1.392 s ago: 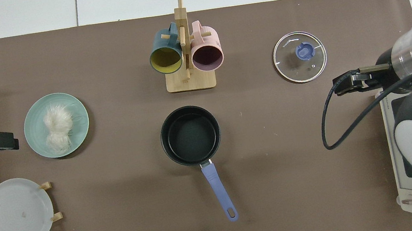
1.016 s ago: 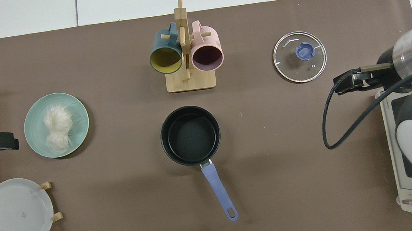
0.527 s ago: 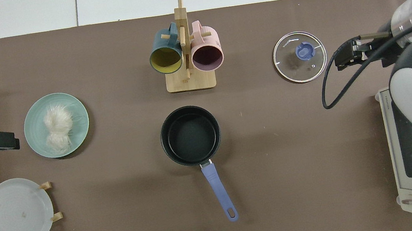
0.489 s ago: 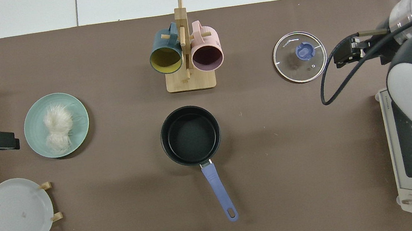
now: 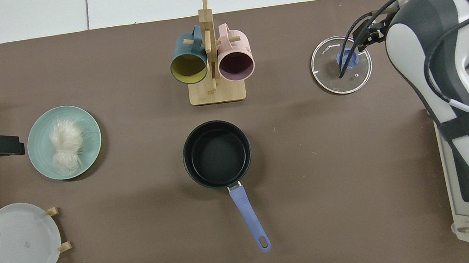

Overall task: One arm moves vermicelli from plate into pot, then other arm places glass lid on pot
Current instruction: 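Move the right gripper toward the glass lid with the blue knob, then grasp the lid knob with the right gripper while the left gripper reaches the vermicelli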

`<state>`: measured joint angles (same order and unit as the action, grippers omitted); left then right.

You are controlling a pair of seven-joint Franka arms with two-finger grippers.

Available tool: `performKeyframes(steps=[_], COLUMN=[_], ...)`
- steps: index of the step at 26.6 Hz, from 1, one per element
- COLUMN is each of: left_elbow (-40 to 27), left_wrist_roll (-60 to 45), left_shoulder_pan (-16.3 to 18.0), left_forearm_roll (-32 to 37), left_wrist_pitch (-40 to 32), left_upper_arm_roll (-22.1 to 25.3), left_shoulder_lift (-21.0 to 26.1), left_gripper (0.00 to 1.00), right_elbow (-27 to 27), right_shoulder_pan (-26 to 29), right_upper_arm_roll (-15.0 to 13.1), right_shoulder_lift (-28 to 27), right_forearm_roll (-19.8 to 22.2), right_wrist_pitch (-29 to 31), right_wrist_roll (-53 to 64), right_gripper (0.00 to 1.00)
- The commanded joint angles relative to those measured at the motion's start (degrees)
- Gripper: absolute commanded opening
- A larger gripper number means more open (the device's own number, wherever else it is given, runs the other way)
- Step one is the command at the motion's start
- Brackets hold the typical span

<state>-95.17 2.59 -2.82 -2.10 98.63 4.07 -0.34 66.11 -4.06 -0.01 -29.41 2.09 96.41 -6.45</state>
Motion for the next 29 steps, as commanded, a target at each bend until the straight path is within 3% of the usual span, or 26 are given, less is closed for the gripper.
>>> performKeyframes(steps=[1,4,9,13,21,29], left_elbow=[5.68,10.7,10.71,10.54,6.85,0.7], left_wrist_roll=[0.49,0.49,0.58,0.05,-0.21,0.4], left_shoulder_pan=[-0.43,0.01,1.5,1.68,0.89,0.71], left_forearm_roll=[-0.09,-0.18,-0.36,-0.44,-1.32,-1.41], left_wrist_pitch=[2.27,2.79,8.68,13.24,18.0,17.82], left_upper_arm_roll=[0.76,0.76,1.47,0.85,0.41,-0.2], left_shoulder_lift=[8.31,14.47,16.59,21.42,24.94,23.89], left_gripper=[1.0,1.0,1.0,1.0,1.0,1.0], right_elbow=[-3.26,-3.26,-3.18,-3.18,-1.25,2.88], right_shoulder_pan=[1.34,1.43,1.43,1.43,1.34,0.99], right_upper_arm_roll=[0.36,0.27,0.54,0.36,0.45,0.45], right_shoulder_lift=[-4.86,-6.97,-10.05,-12.07,-13.66,-13.4], right_forearm_roll=[-1.56,-1.65,-1.65,-1.65,-1.74,-1.92], right_wrist_pitch=[3.6,6.33,10.19,12.75,14.86,18.46], right_wrist_roll=[4.86,5.84,6.54,9.17,10.58,11.46], right_gripper=[0.98,0.98,0.98,0.97,0.97,0.97])
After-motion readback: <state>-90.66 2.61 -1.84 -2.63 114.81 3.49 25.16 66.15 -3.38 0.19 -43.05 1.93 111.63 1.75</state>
